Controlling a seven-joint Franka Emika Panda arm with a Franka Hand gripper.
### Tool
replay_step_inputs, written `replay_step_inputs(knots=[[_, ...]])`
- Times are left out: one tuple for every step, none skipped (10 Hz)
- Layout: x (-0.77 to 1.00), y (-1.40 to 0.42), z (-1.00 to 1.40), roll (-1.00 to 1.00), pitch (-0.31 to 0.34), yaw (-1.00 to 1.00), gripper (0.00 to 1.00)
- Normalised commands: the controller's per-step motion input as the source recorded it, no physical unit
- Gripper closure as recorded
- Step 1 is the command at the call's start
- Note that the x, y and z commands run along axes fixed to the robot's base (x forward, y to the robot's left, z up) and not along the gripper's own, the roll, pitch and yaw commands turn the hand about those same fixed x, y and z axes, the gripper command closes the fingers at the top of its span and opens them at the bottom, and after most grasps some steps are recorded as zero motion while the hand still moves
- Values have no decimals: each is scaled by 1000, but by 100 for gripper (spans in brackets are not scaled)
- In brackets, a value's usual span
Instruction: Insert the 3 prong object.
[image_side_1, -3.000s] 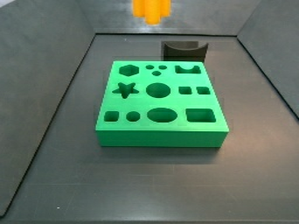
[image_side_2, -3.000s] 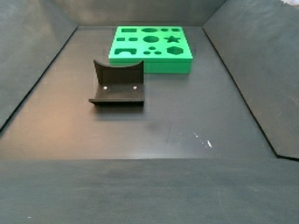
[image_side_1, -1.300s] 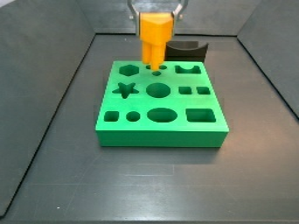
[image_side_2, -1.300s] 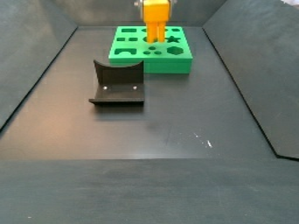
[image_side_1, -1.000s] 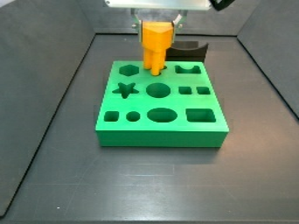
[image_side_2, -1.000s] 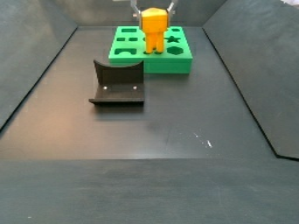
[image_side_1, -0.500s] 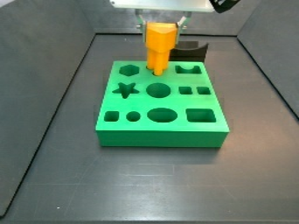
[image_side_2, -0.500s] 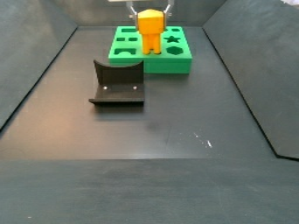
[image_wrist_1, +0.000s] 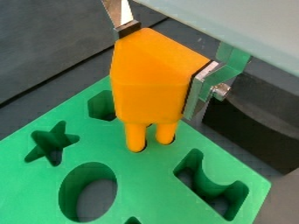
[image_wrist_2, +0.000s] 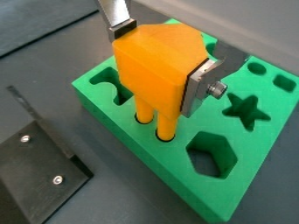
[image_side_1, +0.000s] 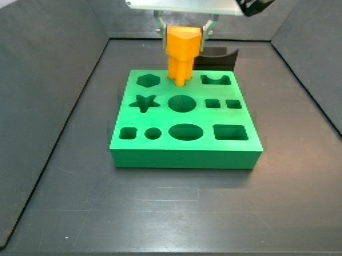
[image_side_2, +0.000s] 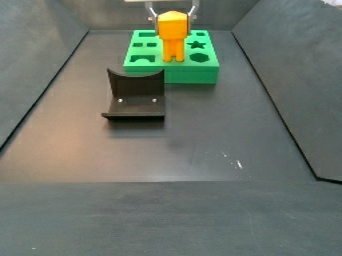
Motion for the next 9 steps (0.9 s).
replay_step_inputs(knots=[[0, -3, -434, 133, 0, -466, 100], [0, 0, -469, 73, -31, -294, 100], [-114, 0, -531, 29, -166, 0, 100], [-140, -203, -449, 64, -211, 157, 100], [0, -131, -469, 44, -183, 214, 100], [-3, -74, -491, 91, -153, 277, 100], [-6, -57, -380, 16, -123, 137, 100], [-54, 0, -43, -27, -154, 0, 100], [0, 0, 0, 0, 0, 0, 100]])
